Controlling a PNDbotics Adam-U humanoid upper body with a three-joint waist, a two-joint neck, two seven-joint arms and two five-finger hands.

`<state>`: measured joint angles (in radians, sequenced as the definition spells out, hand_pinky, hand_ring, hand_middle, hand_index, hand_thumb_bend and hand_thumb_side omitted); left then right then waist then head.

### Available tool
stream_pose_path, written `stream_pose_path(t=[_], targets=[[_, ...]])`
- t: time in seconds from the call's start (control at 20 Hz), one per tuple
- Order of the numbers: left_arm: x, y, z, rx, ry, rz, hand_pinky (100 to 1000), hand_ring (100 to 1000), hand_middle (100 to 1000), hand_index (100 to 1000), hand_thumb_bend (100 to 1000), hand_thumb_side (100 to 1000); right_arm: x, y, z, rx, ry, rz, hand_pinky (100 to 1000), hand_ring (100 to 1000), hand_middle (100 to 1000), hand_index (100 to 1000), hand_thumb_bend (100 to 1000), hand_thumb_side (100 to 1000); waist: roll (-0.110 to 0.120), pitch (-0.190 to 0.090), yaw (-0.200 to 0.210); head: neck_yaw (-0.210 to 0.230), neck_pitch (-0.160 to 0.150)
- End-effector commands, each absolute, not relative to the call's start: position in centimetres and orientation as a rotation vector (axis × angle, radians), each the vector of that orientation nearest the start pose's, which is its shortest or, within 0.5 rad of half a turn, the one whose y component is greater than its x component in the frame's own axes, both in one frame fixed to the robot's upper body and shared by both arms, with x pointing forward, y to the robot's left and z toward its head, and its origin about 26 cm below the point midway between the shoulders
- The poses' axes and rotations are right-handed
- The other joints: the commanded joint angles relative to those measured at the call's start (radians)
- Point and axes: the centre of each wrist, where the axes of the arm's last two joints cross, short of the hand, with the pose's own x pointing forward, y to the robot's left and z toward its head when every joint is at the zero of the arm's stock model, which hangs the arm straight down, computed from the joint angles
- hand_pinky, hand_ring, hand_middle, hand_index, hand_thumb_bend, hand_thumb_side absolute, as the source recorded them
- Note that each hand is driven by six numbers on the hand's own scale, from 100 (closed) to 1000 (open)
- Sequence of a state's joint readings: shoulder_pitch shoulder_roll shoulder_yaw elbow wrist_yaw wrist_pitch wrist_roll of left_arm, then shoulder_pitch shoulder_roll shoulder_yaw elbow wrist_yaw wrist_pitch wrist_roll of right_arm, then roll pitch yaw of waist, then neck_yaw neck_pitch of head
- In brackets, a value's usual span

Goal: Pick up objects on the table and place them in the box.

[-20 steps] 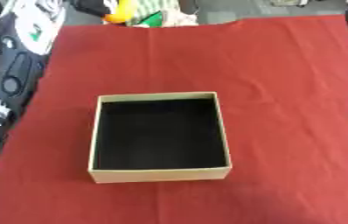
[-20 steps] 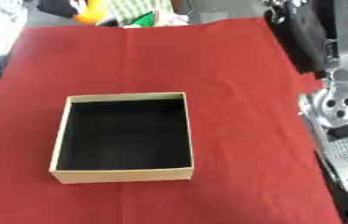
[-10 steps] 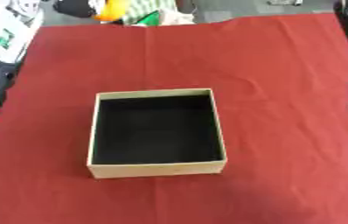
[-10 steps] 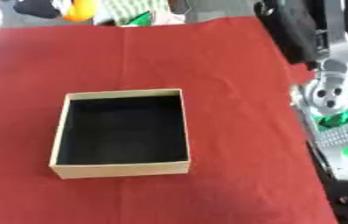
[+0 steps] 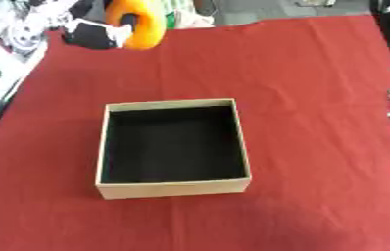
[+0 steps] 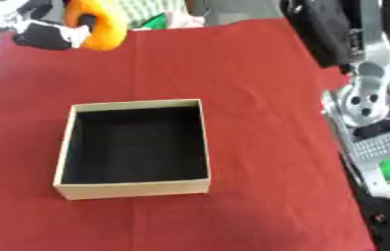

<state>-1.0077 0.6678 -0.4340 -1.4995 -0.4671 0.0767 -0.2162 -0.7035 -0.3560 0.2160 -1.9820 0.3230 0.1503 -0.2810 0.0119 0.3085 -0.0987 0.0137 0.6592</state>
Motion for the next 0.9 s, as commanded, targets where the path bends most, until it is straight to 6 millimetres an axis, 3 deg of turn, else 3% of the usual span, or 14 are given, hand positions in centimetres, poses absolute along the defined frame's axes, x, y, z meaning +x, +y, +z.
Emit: stream_pose_path(t=[0.05, 0.5, 0.9], targets=[[38.1, 20.2, 32.8, 0.949, -1.997, -1.428, 127, 507, 544, 661, 100, 197, 30.5, -17.2, 30.1, 0.68, 3.477, -0.527, 915, 846, 798, 916, 100, 796, 0.0, -0.022, 0.0, -0.004, -0.002], [34.1, 17.4, 31.8, 0.927, -2.021, -1.471, 126, 496, 547, 662, 100, 197, 30.5, -17.2, 29.9, 0.673, 3.489, -0.514, 917, 846, 798, 919, 100, 803, -0.002, -0.015, 0.001, -0.005, -0.006], [34.2, 16.7, 28.9, 0.845, -1.925, -1.529, 129, 497, 548, 668, 100, 198, 30.5, -17.1, 29.8, 0.662, 3.497, -0.502, 917, 846, 798, 920, 100, 807, -0.001, -0.01, -0.002, -0.001, 0.003]])
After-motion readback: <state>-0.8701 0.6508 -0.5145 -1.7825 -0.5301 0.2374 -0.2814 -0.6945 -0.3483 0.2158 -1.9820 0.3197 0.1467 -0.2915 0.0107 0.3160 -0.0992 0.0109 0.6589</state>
